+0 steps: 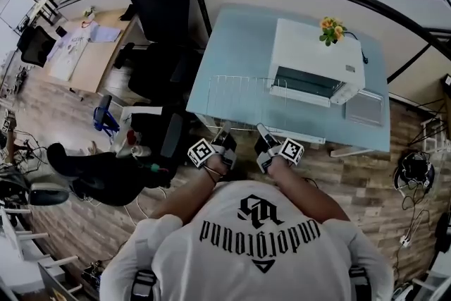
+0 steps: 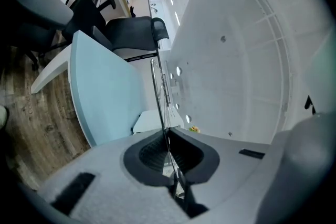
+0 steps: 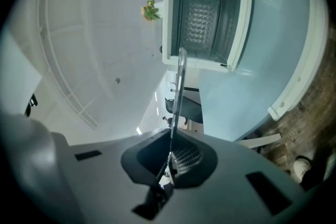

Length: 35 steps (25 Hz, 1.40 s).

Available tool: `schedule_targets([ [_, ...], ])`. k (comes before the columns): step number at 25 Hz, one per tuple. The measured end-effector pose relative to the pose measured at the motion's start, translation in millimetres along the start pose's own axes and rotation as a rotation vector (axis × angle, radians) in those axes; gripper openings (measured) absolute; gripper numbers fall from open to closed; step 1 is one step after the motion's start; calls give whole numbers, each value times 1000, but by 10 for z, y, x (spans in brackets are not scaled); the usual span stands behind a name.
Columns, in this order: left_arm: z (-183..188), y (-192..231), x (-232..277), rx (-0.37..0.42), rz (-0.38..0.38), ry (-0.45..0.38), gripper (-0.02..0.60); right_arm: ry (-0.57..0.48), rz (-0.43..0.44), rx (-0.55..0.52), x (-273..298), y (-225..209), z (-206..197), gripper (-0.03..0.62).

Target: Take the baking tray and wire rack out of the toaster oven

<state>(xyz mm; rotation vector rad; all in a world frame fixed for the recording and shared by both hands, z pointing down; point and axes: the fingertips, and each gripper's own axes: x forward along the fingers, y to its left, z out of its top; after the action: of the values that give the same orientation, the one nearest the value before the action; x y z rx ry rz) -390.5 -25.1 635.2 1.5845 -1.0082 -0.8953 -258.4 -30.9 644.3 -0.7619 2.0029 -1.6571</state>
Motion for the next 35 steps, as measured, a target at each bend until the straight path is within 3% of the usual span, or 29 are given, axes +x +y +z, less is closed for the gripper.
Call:
schedule_targets([
  [6, 548, 151, -22, 14, 25, 29, 5, -18, 4, 0, 505, 85, -213, 4],
  [15, 1204, 211, -1, 0, 19, 71, 5, -40, -64, -34, 1085, 172, -424, 5],
  [21, 1583, 172, 68, 2, -26, 85, 5, -77, -12, -42, 1469, 301, -505, 5],
  [31, 1890, 263, 56, -12, -23, 100, 5, -86, -93, -55, 1727, 262, -619, 5],
  [35, 1885, 346, 76, -25, -6, 111, 6, -93, -15, -46, 1813, 267, -619, 5],
])
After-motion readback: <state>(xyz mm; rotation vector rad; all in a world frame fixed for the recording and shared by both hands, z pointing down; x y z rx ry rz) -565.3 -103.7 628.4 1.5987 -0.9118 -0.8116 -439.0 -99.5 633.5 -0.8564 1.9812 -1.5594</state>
